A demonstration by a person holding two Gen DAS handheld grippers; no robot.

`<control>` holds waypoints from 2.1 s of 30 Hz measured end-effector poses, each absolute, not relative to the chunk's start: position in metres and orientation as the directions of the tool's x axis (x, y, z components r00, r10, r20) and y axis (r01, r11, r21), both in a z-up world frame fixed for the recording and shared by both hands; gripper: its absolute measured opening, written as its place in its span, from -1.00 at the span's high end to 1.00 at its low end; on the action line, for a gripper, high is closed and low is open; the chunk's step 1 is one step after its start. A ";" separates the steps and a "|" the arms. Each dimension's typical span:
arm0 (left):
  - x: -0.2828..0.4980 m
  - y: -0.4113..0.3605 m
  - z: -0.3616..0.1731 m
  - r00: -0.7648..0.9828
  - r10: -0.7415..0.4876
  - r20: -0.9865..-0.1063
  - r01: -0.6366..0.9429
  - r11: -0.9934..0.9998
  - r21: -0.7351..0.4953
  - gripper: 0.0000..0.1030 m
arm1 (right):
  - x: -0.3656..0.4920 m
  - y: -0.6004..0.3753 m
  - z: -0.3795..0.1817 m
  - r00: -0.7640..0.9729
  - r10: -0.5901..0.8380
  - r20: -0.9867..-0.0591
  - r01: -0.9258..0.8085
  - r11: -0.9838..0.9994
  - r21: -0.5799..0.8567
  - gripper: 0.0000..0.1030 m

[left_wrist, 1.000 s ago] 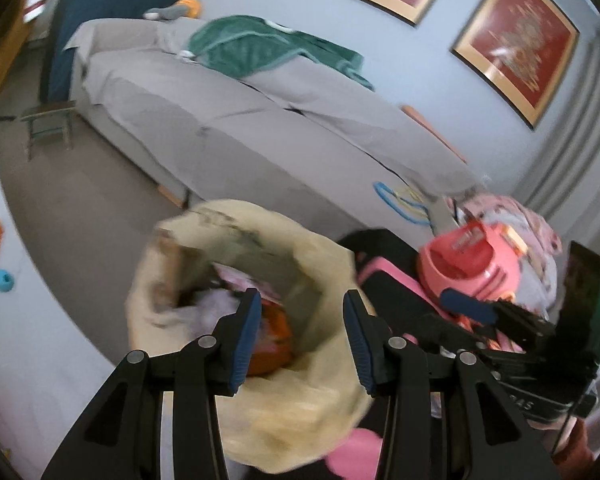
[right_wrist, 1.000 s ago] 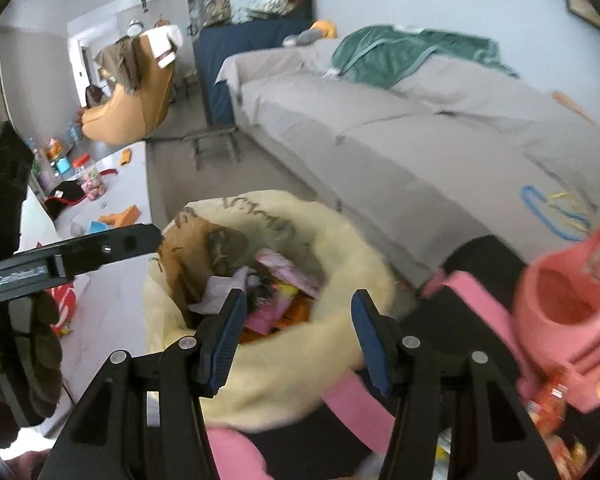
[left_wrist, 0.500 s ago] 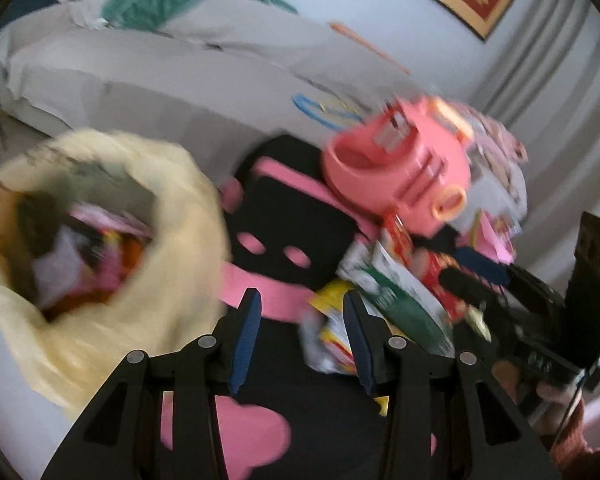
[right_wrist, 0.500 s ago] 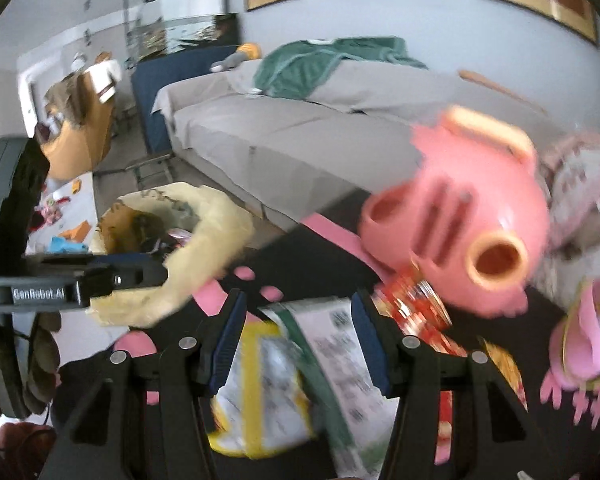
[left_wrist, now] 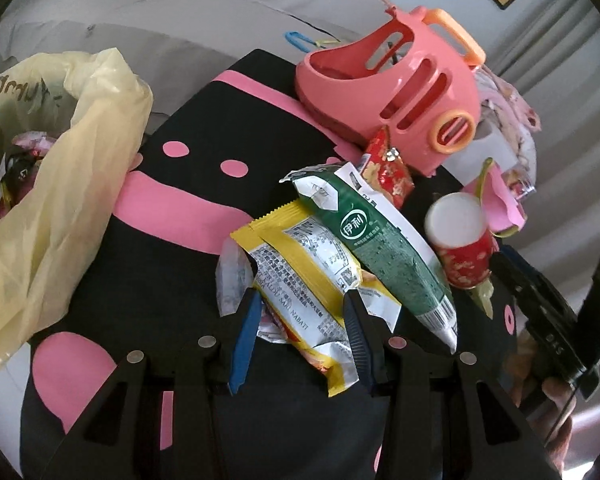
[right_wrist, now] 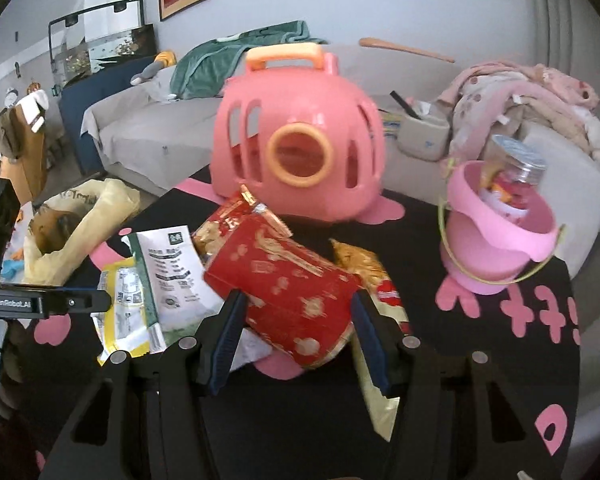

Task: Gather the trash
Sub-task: 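Move the left gripper to the yellow snack bar while the right gripper approaches the green milk carton, then close the left gripper on the yellow snack bar while the right gripper grasps the milk carton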

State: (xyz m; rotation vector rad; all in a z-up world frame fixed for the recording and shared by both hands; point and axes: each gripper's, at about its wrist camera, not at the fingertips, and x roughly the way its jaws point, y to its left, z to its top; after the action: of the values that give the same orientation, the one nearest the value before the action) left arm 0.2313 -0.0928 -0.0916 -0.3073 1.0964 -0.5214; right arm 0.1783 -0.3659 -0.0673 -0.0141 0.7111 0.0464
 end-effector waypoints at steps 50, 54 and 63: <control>0.212 -0.029 -0.082 0.290 -0.653 -0.699 0.310 0.755 -0.577 0.28 | 0.198 -0.278 -0.093 0.635 0.158 -0.756 -0.273 0.961 -0.029 -0.10; 0.216 -0.045 -0.088 0.224 -0.691 -0.687 0.280 0.721 -0.634 0.24 | 0.175 -0.302 -0.080 0.706 0.139 -0.694 -0.206 0.979 -0.013 -0.11; 0.234 -0.083 -0.105 0.201 -0.683 -0.702 0.114 0.728 -0.675 0.13 | 0.144 -0.352 -0.080 0.763 0.057 -0.644 -0.069 0.998 0.007 -0.11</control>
State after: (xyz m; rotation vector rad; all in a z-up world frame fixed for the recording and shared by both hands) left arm 0.2339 -0.0827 -0.1051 -0.5475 1.2547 -0.5972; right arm 0.1445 -0.3524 -0.0797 -0.0178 0.7002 0.0688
